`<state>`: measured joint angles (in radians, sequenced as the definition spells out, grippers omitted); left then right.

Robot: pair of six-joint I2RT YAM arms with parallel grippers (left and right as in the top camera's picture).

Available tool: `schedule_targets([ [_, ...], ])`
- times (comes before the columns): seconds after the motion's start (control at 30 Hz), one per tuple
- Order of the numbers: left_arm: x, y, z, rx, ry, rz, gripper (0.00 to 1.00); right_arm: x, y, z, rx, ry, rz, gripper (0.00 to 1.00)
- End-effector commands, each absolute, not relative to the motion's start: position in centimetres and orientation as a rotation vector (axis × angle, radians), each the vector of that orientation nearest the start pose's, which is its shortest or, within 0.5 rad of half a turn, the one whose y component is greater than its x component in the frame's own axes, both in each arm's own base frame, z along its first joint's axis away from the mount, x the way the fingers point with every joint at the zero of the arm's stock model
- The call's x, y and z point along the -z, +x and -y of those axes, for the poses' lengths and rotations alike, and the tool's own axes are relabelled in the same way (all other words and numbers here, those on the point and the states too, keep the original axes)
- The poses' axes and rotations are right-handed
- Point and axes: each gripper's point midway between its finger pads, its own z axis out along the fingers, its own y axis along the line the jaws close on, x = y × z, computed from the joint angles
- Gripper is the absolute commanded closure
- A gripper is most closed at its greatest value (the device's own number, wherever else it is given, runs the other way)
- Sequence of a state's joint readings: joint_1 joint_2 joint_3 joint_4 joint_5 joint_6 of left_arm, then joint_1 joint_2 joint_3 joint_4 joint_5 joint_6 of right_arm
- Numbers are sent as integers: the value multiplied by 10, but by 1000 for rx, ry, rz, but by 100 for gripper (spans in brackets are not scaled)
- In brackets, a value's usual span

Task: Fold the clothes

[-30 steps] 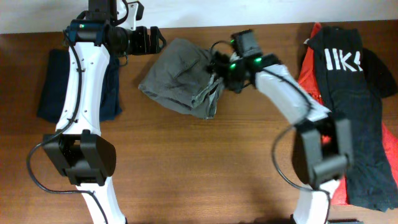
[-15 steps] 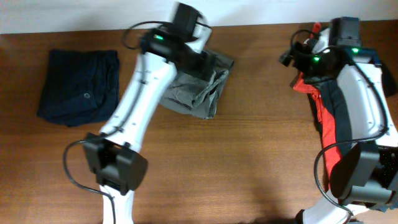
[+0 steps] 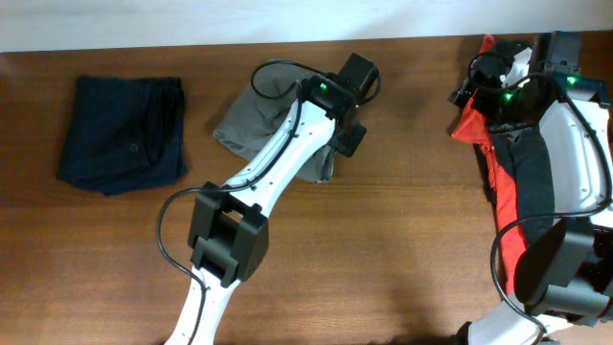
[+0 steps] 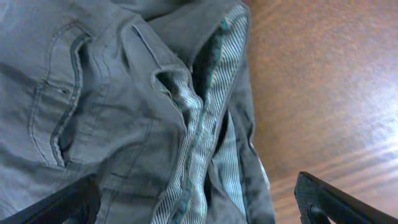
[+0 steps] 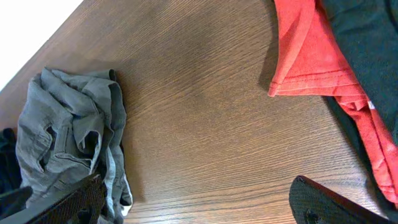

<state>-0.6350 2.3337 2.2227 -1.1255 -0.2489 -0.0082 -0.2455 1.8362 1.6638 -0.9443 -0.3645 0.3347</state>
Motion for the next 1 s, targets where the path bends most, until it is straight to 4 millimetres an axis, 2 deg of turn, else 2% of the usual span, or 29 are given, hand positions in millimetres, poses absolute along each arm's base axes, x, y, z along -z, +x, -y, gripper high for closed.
schedule_targets([
  [0.0,-104,463,283,-220,731,-2606,1,-177,444,50,-499,600,-2588,1],
  [0.1,-103,473,286,-230,709,-2570,1,-176,444,50,-498,593,-2592,1],
  [0.2,-86,475,290,-253,773,-2568,1,-175,444,50,-497,593,-2594,1],
  [0.27,-66,473,291,-300,828,-2578,1,-175,444,50,-497,593,-2594,1],
  [0.43,-39,472,292,-341,852,-2600,1,-175,444,50,-497,594,-2594,1],
  [0.63,-37,470,297,-337,863,-2595,1,-175,444,50,-497,593,-2594,1],
  [0.7,-29,469,297,-355,908,-2593,1,-175,444,50,-497,593,-2594,1],
  [0.8,-18,473,288,-451,926,-2580,1,-175,444,50,-497,593,-2594,1],
  [0.97,0,478,261,-694,921,-2556,1,-174,443,50,-491,573,-2603,1],
])
